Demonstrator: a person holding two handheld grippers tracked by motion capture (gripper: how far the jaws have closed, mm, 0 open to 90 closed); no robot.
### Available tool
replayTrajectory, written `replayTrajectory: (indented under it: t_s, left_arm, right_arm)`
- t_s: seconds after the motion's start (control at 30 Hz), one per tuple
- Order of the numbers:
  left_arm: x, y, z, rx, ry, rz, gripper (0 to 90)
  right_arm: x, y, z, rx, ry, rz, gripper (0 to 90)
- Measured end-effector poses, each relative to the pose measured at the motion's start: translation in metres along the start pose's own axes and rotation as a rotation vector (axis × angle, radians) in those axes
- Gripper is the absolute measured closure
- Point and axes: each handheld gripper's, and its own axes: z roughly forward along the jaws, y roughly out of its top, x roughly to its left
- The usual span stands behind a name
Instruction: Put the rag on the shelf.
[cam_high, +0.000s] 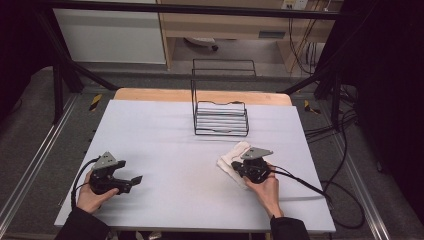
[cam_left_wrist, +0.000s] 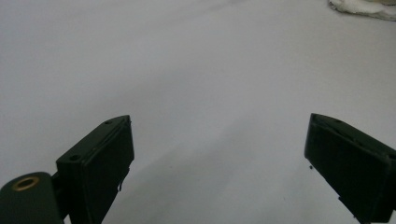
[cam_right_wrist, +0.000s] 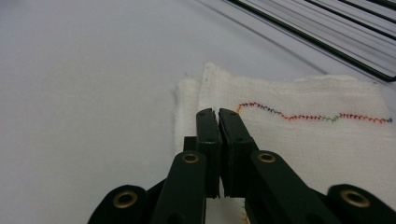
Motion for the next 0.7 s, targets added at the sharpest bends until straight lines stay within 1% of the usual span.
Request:
replayTrajectory:
  t_s: [0.13,0.17,0.23,0.27,0.3,0.33,0.43,0.47,0.5,0.53,0.57,0.6,0.63,0.67,0.7]
  left_arm:
    - [0.0,0.0,0.0,0.001,0.0,0.002,8.2]
    - [0.0,0.0,0.0,0.001,0.0,0.002,8.2]
    - [0.0,0.0,0.0,0.003,0.0,0.004,8.2]
    - [0.0,0.0,0.0,0.003,0.0,0.004,8.2]
    - [0.0,0.0,-0.001,0.004,-0.001,0.004,8.2]
    - [0.0,0.0,-0.001,0.003,-0.001,0.004,8.2]
    - [0.0,0.0,-0.001,0.003,-0.003,0.005,8.2]
    - [0.0,0.0,-0.001,0.003,-0.003,0.005,8.2]
    - [0.0,0.0,-0.001,0.003,-0.003,0.006,8.2]
    - [0.0,0.0,-0.001,0.004,-0.003,0.006,8.3]
    - [0.0,0.0,-0.001,0.004,-0.003,0.006,8.3]
    - [0.0,0.0,-0.001,0.004,-0.003,0.006,8.3]
    - [-0.001,0.0,-0.001,0.005,-0.003,0.006,8.3]
    - [-0.001,0.0,-0.001,0.006,-0.002,0.006,8.3]
    - [-0.001,0.0,-0.001,0.005,-0.002,0.007,8.3]
  right_arm:
    - [0.008,0.002,0.006,0.031,0.035,-0.022,87.8]
    - [0.01,0.001,0.009,0.04,0.035,-0.024,87.5]
    - [0.011,-0.001,0.013,0.054,0.02,-0.026,85.6]
    - [0.011,-0.001,0.013,0.054,0.02,-0.026,85.6]
    - [0.012,-0.002,0.014,0.057,0.02,-0.026,78.7]
    - [0.012,-0.002,0.013,0.053,0.016,-0.026,76.3]
    - [0.014,-0.004,0.007,0.069,-0.001,-0.039,68.4]
    - [0.014,-0.004,0.007,0.069,-0.001,-0.039,68.4]
    - [0.015,-0.006,0.004,0.082,-0.021,-0.053,66.0]
    - [0.016,-0.007,0.003,0.088,-0.033,-0.062,65.2]
    - [0.016,-0.008,0.003,0.095,-0.033,-0.069,64.4]
    - [0.017,-0.009,0.004,0.092,-0.039,-0.067,65.1]
    - [0.017,-0.009,0.005,0.095,-0.05,-0.081,67.1]
    - [0.017,-0.009,0.005,0.095,-0.05,-0.081,67.1]
    - [0.017,-0.009,0.006,0.095,-0.062,-0.084,68.4]
